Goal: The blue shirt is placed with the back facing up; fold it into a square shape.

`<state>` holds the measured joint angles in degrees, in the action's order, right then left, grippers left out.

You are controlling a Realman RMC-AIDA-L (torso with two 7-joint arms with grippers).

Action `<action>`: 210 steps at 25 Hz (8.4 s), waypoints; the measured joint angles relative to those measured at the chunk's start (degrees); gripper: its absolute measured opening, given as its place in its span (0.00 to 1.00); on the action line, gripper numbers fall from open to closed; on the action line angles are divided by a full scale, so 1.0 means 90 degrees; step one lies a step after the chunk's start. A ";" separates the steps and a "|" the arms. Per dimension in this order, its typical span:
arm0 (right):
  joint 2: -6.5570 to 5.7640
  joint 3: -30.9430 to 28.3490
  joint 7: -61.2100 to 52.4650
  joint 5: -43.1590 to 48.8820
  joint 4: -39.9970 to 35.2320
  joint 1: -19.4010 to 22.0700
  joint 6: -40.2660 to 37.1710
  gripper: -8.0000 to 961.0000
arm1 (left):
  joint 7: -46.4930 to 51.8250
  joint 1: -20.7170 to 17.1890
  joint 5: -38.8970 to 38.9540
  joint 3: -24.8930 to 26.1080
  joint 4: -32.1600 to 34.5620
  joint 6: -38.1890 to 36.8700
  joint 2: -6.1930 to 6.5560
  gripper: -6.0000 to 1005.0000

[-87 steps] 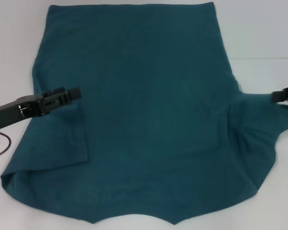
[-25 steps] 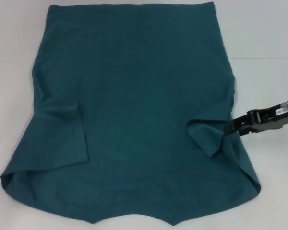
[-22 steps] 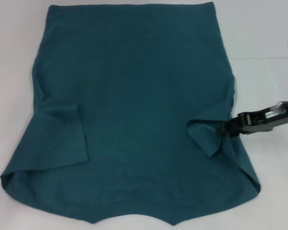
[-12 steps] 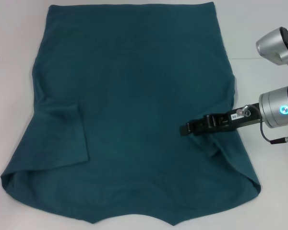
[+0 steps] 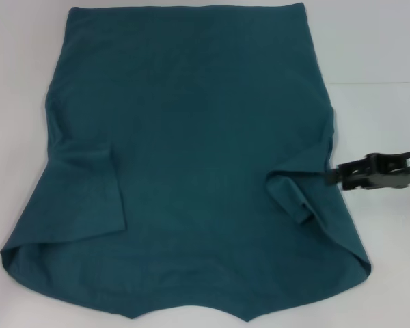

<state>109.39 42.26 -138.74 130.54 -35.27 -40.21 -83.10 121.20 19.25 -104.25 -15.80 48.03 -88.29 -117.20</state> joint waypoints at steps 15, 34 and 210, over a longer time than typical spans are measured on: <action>-0.0071 -0.0652 0.0547 -0.0215 -0.0372 0.0210 -0.0298 0.59 | 0.2167 0.0118 -0.2623 -0.0047 0.0972 -0.0752 0.0141 0.72; 0.0190 -0.0652 0.1122 -0.1346 -0.0290 0.0275 -0.0996 0.59 | 0.2362 0.0168 -0.3754 -0.0194 0.0871 -0.0417 0.0016 0.70; 0.0511 0.0652 0.0875 0.1431 -0.0338 0.0115 -0.0539 0.52 | 0.1266 0.0694 -0.3700 -0.0803 0.0171 0.0124 -0.0180 0.01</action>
<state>114.00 48.12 -130.87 143.41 -38.32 -39.17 -87.95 132.59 25.49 -137.54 -23.03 49.57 -87.18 -118.83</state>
